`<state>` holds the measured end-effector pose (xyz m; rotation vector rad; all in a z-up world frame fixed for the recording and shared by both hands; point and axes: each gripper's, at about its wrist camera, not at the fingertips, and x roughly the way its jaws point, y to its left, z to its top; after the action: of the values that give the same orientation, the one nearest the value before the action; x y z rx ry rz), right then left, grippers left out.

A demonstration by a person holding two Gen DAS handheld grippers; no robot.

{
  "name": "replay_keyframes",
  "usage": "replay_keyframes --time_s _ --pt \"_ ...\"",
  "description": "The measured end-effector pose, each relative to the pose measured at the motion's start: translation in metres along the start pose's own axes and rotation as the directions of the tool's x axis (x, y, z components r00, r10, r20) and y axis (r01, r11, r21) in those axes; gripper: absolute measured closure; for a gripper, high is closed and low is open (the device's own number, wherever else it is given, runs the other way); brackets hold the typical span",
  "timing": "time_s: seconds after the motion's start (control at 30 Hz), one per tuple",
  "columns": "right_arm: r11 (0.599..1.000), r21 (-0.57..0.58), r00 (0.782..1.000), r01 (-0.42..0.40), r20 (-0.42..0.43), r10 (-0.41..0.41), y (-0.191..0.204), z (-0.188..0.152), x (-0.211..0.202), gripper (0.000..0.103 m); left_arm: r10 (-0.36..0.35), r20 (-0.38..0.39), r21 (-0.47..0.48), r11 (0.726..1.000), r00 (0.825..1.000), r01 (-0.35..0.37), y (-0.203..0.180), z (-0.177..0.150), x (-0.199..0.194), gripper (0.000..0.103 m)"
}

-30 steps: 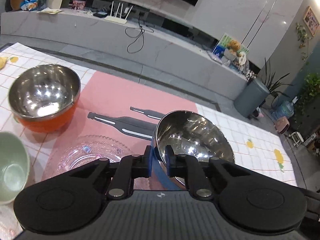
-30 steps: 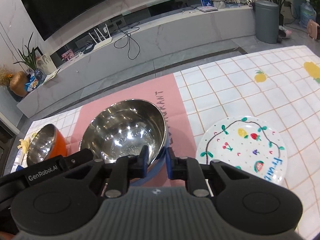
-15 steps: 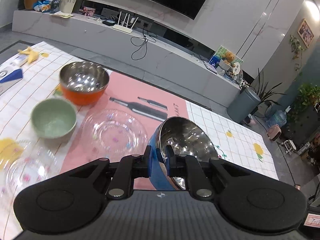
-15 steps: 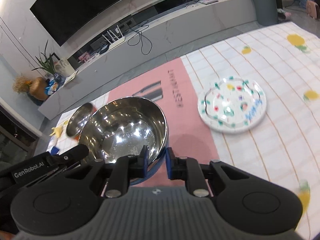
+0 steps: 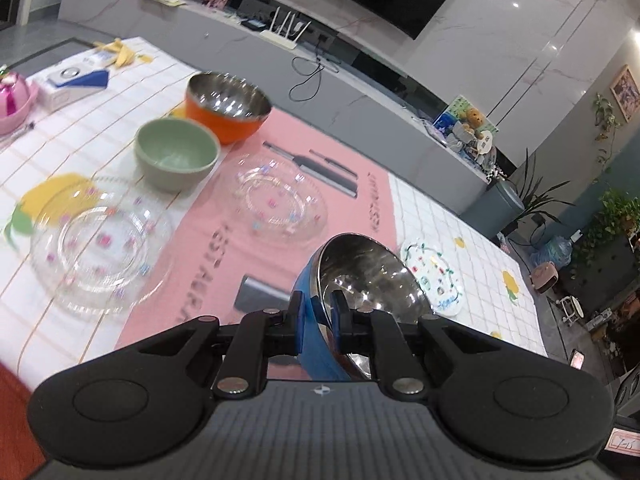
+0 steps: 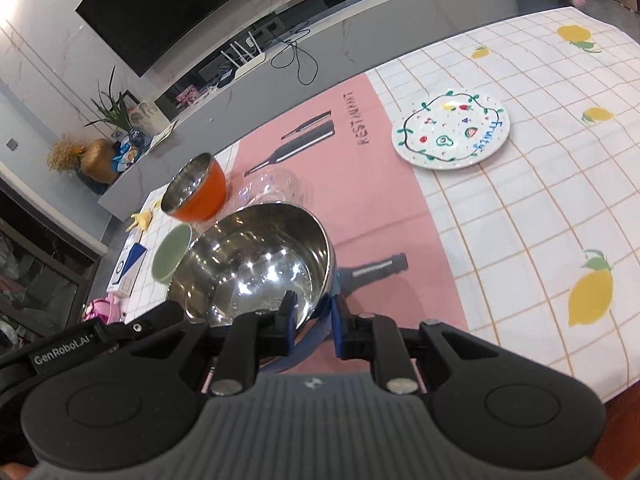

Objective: Organize plates and bowls
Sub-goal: 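Lift the blue bowl with both grippers and carry it toward the orange bowl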

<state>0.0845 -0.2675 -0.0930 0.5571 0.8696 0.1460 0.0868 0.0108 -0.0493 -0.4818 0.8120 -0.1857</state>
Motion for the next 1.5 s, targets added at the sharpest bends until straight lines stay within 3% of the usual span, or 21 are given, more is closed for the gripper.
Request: replay_keyframes --time_s 0.57,1.0,1.13,1.2,1.27,1.43,1.5 --pt "0.998 -0.049 0.997 0.04 -0.071 -0.043 0.002 -0.02 0.024 0.087 0.044 -0.059 -0.037 0.998 0.997 -0.047 0.032 -0.027 0.012 0.089" --pt "0.998 -0.056 0.993 0.041 -0.104 -0.047 0.004 -0.026 0.028 0.083 0.065 -0.093 -0.024 0.997 0.994 -0.068 0.035 -0.031 0.012 0.088" --pt "0.996 -0.079 0.995 0.047 -0.083 -0.054 0.008 -0.025 0.022 0.067 0.06 -0.078 -0.017 0.998 0.995 -0.062 0.034 -0.027 0.007 0.076" --pt "0.994 -0.095 0.997 0.048 -0.06 -0.054 0.01 -0.022 0.017 0.066 0.062 -0.052 -0.008 0.998 0.997 -0.063 0.034 -0.023 0.001 0.072" --pt "0.993 -0.11 0.998 0.047 -0.041 -0.052 0.013 -0.017 0.012 0.058 0.072 -0.016 0.006 0.997 0.997 -0.072 0.032 -0.016 -0.005 0.067" --pt "0.983 -0.179 0.999 0.053 0.006 -0.052 0.027 -0.002 0.003 0.041 0.078 0.069 0.066 0.994 0.995 -0.083 0.026 0.009 -0.02 0.067" --pt "0.978 -0.201 0.999 0.054 0.011 -0.053 0.033 0.006 0.005 0.039 0.088 0.095 0.103 0.99 0.992 -0.098 0.022 0.022 -0.023 0.067"
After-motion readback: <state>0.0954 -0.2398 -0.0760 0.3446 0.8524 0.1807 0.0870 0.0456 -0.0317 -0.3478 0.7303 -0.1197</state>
